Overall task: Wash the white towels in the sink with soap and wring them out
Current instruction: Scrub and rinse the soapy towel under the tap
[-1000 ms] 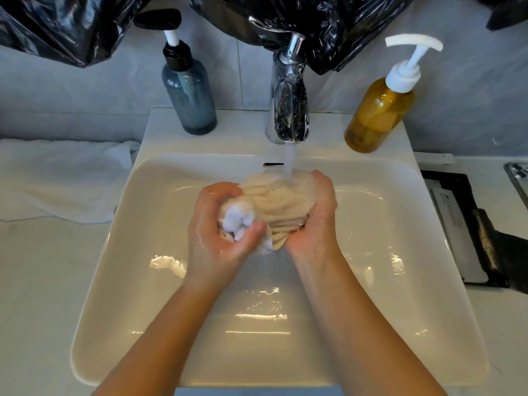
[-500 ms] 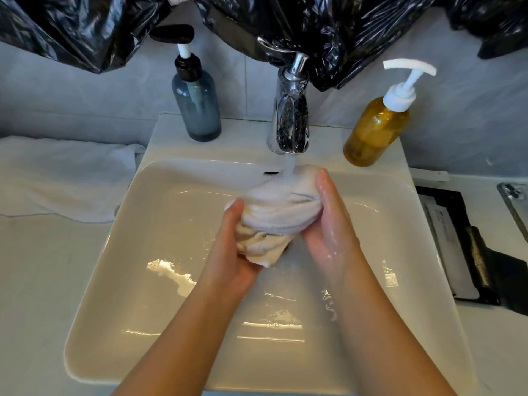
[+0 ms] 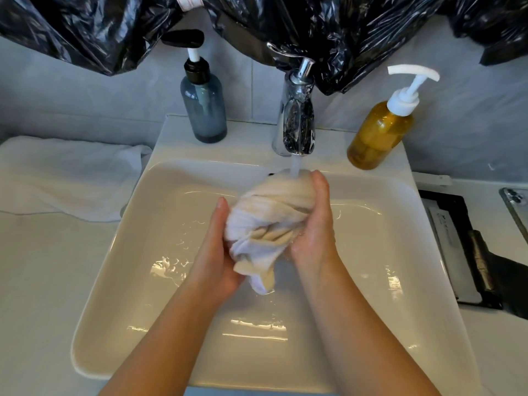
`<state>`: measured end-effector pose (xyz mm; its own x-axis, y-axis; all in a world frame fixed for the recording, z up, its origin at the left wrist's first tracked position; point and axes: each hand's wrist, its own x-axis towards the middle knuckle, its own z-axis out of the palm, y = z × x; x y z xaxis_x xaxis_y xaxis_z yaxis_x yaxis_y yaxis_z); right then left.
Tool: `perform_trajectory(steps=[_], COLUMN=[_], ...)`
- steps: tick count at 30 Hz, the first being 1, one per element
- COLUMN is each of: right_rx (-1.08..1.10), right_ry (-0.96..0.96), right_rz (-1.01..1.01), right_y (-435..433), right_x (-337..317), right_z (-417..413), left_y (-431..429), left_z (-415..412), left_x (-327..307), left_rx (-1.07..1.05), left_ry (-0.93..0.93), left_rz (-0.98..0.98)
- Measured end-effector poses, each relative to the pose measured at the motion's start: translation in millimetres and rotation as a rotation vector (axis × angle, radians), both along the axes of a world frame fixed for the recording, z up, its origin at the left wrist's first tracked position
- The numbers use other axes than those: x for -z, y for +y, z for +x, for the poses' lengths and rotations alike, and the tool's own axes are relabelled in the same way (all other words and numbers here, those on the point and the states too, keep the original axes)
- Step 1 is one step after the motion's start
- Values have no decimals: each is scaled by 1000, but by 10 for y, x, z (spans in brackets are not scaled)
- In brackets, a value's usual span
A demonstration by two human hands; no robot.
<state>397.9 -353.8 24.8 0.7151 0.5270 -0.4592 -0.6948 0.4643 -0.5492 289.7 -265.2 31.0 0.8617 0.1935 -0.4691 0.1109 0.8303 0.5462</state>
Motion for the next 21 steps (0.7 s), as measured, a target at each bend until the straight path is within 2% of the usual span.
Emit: perform_trajectory(steps=[3, 6, 8, 10, 12, 13, 18, 21], right_rx=[-37, -67, -127, -206, -219, -208, -6, -8], right_ry=[-53, -40, 19, 73, 108, 110, -34, -158], right_rz=[19, -10, -15, -45, -95, -127, -268, -318], right_y=[-49, -76, -82, -96, -104, -97, -58, -81], right_x=[-80, -44, 18, 30, 53, 72, 117, 24], right_z=[102, 168, 148, 106, 99, 88, 68, 40], left_y=[78, 79, 73, 84, 79, 67, 213, 283], left_z=[0, 46, 79, 47, -24, -65, -99, 8], left_x=[-18, -35, 0, 18, -19, -27, -83, -182], left_rx=[105, 98, -25, -91, 9, 85, 339, 513], left_ry=[-16, 20, 23, 11, 42, 65, 204, 215], left_rz=[-71, 91, 305, 688, 1080, 1194, 1439, 1567])
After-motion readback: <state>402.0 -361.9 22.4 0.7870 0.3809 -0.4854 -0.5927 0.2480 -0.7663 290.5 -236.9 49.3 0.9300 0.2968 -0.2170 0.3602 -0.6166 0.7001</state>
